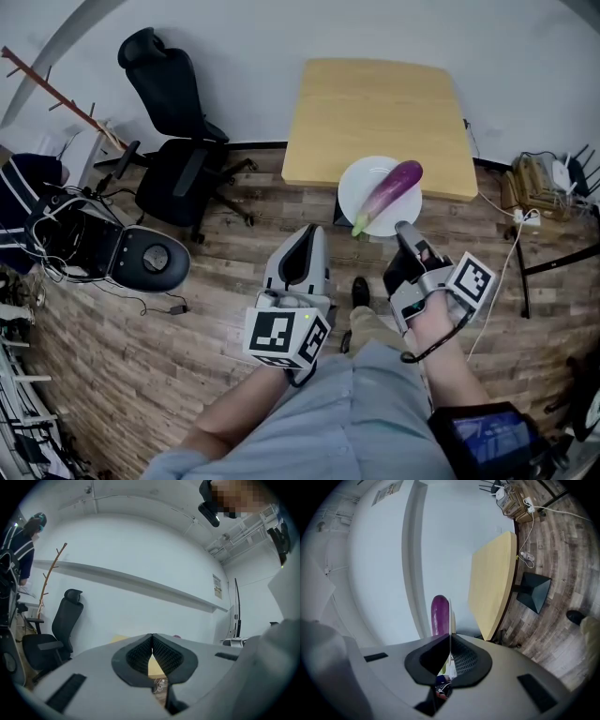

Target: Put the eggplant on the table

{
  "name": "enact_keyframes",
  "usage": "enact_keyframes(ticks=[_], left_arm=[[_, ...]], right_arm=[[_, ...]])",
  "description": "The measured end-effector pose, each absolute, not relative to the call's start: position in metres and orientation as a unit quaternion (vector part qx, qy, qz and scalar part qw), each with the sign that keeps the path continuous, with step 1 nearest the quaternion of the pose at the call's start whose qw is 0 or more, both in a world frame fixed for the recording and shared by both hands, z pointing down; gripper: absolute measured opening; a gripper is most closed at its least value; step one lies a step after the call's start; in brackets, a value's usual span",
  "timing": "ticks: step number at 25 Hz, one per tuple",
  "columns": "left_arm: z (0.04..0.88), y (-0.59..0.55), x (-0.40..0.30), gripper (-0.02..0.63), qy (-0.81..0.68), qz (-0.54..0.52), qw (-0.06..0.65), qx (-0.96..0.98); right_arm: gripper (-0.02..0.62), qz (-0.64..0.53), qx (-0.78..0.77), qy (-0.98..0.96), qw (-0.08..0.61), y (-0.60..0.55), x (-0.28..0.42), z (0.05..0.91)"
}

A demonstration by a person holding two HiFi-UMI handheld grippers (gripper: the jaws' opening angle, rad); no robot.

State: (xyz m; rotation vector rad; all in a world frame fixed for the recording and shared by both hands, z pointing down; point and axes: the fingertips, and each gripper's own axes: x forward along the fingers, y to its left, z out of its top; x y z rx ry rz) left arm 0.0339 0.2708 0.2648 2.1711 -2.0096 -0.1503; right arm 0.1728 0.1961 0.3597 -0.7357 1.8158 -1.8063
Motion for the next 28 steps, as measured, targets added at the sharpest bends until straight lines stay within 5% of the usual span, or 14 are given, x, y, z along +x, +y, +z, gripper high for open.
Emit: enact_keyframes(ticks=[28], left_arm=[[0.274,0.083,-0.039,0.006,-0.684,-0.032,0.104,0.722]], right_arm=[[0.008,-0.683,-0.261,0.654,0.193,0.009,0.082,0.375]])
